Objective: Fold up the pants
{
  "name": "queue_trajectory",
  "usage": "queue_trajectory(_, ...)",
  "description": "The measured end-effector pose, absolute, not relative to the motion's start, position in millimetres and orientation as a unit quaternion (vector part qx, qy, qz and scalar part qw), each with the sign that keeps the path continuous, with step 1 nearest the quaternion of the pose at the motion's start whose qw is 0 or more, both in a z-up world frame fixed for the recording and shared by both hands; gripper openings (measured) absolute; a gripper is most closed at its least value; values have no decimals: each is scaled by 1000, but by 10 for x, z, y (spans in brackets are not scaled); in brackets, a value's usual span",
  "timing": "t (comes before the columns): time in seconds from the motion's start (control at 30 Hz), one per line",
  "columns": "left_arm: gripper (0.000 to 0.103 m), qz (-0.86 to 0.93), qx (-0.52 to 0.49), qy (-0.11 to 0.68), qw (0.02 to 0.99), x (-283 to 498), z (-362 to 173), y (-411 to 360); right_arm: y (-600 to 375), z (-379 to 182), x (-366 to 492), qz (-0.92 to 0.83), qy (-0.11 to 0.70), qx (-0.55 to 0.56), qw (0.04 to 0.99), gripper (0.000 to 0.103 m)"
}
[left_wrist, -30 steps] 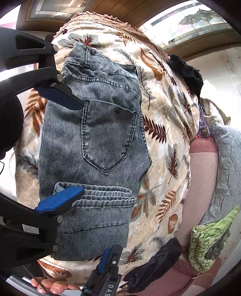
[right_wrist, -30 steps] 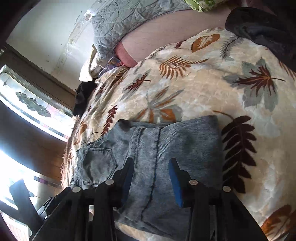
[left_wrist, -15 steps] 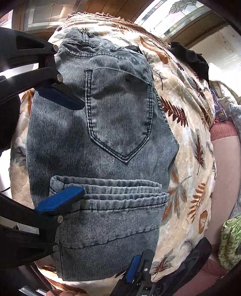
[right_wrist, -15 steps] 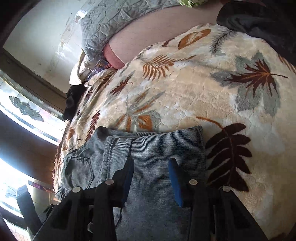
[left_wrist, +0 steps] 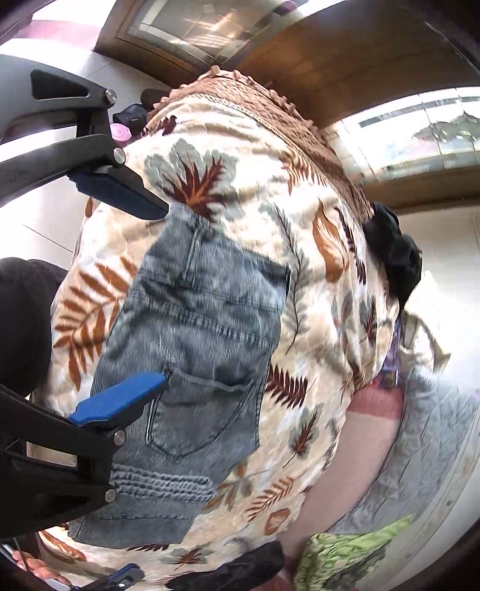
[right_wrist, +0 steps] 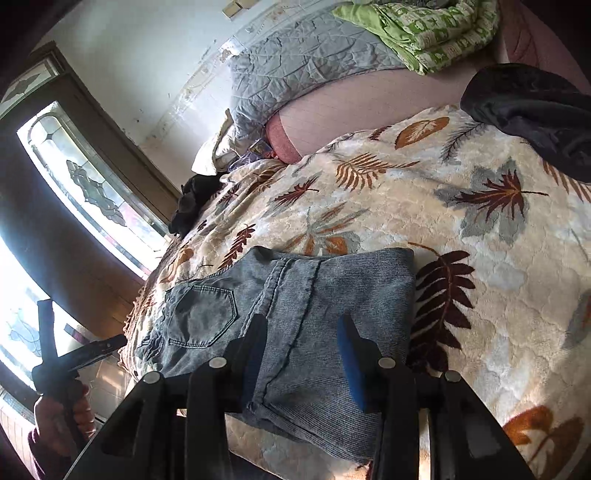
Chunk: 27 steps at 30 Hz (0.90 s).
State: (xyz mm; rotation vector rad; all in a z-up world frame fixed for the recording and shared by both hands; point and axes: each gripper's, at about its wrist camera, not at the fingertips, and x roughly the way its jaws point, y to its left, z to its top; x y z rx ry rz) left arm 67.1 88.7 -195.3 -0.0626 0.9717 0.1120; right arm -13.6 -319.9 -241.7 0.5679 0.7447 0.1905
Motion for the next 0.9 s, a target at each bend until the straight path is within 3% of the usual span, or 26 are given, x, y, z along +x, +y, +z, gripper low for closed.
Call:
queue_trajectory(0.2, 85, 135, -109, 483, 858, 550, -2143, 1811, -3282, -2443, -185, 95, 354, 290, 884, 43)
queue_trajectory(0.3, 85, 152, -158, 493, 842, 507, -2250, 2067, -3311, -2461, -177, 91, 352, 303, 881, 54)
queue_trajectory(0.9, 85, 72, -283, 541, 789, 1129, -2788, 1949, -3155, -2480, -104, 91, 361, 265, 890, 56)
